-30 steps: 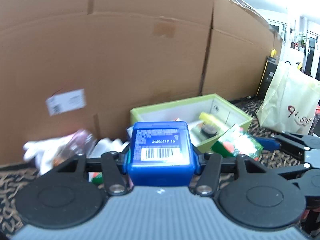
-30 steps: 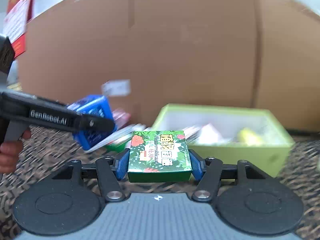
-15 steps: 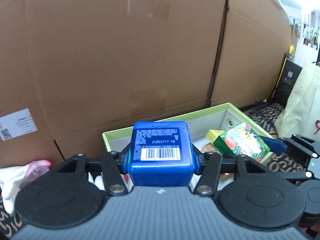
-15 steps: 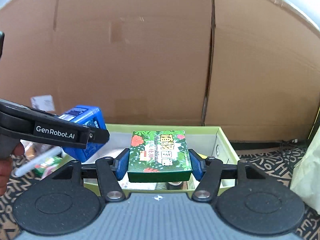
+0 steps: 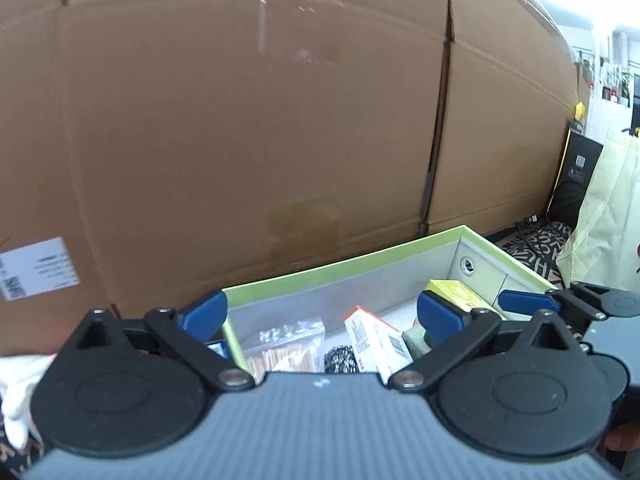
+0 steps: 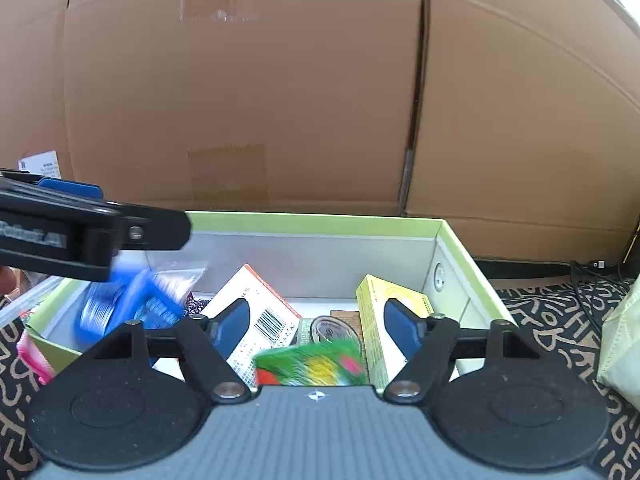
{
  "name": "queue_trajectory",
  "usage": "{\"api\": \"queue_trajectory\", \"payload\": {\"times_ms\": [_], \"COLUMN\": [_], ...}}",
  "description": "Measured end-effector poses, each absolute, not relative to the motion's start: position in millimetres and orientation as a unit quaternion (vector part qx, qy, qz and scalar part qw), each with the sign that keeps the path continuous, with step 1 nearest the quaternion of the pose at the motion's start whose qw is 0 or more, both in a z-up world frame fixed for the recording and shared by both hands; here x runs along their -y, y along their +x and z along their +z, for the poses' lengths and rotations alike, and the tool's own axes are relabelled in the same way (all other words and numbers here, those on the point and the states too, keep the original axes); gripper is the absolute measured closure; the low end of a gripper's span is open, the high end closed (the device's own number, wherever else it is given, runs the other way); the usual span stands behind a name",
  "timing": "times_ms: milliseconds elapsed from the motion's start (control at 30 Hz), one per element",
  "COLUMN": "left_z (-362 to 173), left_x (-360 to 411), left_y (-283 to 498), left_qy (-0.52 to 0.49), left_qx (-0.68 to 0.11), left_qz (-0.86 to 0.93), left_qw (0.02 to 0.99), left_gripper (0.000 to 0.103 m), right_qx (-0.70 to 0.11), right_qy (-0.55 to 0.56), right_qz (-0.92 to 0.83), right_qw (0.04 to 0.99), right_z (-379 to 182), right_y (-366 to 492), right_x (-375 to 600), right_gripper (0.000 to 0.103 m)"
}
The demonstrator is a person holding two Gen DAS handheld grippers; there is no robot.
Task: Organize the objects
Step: 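Carry the blue cube box and green box into the shoebox and release, then grasp the translucent plastic tube with the left tool while the right grasps the glove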
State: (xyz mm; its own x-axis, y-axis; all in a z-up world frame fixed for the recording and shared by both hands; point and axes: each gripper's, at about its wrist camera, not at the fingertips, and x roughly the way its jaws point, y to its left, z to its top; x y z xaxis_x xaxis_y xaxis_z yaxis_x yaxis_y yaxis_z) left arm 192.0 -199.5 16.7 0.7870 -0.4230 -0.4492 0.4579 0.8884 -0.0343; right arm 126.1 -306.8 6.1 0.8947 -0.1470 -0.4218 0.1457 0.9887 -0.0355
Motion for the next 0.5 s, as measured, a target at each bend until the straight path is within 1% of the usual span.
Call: {"api": "queue_trajectory", "payload": {"times_ms": [100,133,167,233,367,500], "left_z": [26,28,30,32,23,-1], "left_x": [188,182,174,153,107,66], "left_y": [182,176,170,153,125,114], "left_qy": [0.022,0.018,0.014,0.011,0.009,-0.001], "left_qx": [-0.227,-0.224,-0.22,-0.215,-0.214,-0.24], "left_qz": [-0.235,-0.236,-0.237,-0.23,-0.205,-0.167], "left_qw": [0.945,0.945,0.946,0.949,0.955,0.956], "left_gripper": [0.0,0.0,0.0,0.0,0.0,0.0], "right_qx": [-0.204,-0.198,-0.191,-0.176,-0.164,-0.176], "right_qy": [0.01,0.013,0.014,0.014,0.027,0.038], "right_qz": [-0.072,-0.069,-0.066,-0.058,-0.025,0.019], "right_qw": [0.976,0.978,0.979,0.983,0.986,0.983], "right_z": [16,19,22,27,26,18], "right_y": [111,104,97,82,56,49], "right_x": [302,298,294,283,256,226], "right_gripper": [0.024,0.022,0.018,0.018,0.015,0.015]}}
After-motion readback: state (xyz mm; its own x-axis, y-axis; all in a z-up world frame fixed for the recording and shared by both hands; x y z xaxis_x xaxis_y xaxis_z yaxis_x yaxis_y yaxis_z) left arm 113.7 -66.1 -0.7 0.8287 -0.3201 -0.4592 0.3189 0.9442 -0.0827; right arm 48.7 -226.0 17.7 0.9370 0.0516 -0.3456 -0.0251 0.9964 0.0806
